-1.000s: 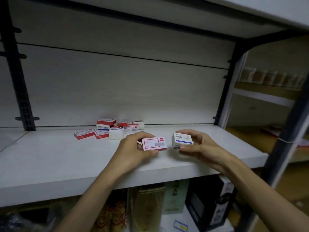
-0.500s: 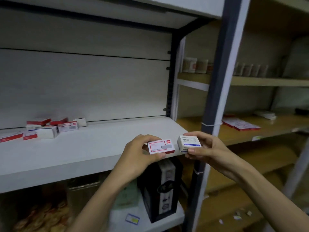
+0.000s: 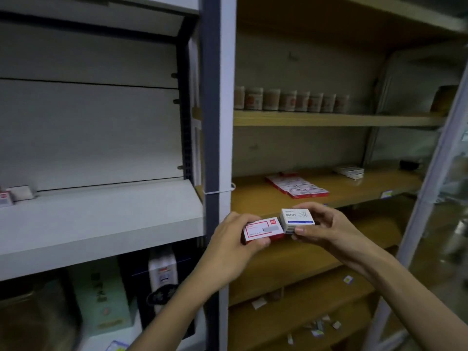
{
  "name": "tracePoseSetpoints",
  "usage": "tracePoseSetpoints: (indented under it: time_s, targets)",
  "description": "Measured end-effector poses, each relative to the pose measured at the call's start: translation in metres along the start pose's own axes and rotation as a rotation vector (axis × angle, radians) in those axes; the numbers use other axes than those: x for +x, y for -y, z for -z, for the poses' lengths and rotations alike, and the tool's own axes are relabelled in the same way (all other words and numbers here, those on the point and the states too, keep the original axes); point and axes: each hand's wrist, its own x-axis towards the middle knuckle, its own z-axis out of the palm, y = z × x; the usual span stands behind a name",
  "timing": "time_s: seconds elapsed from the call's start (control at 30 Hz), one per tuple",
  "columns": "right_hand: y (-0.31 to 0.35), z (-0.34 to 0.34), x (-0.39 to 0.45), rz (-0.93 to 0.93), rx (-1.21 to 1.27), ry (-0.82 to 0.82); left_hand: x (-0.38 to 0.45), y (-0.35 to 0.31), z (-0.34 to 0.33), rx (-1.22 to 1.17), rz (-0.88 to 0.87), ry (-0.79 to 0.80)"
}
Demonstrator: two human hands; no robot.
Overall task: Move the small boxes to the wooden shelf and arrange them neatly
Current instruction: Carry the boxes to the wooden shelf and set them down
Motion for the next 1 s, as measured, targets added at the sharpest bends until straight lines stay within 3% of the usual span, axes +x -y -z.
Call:
tracePoseSetpoints:
  time_s: [0.2,0.6,1.0]
  targets:
    - [-0.012,0.066,0.035,0.051,-0.215,-0.049,0.065,-0.006,-0.058,0.007,0.01,0.016]
    - [-0.026,0.198,0.165,0.09,-0.44,0.062,0.24,0.027,-0.117,0.113,0.131,-0.203]
    - [-0.05,0.289,0.237,0.147,-0.643,0.133,0.361,0.082,-0.149,0.116,0.412,-0.126]
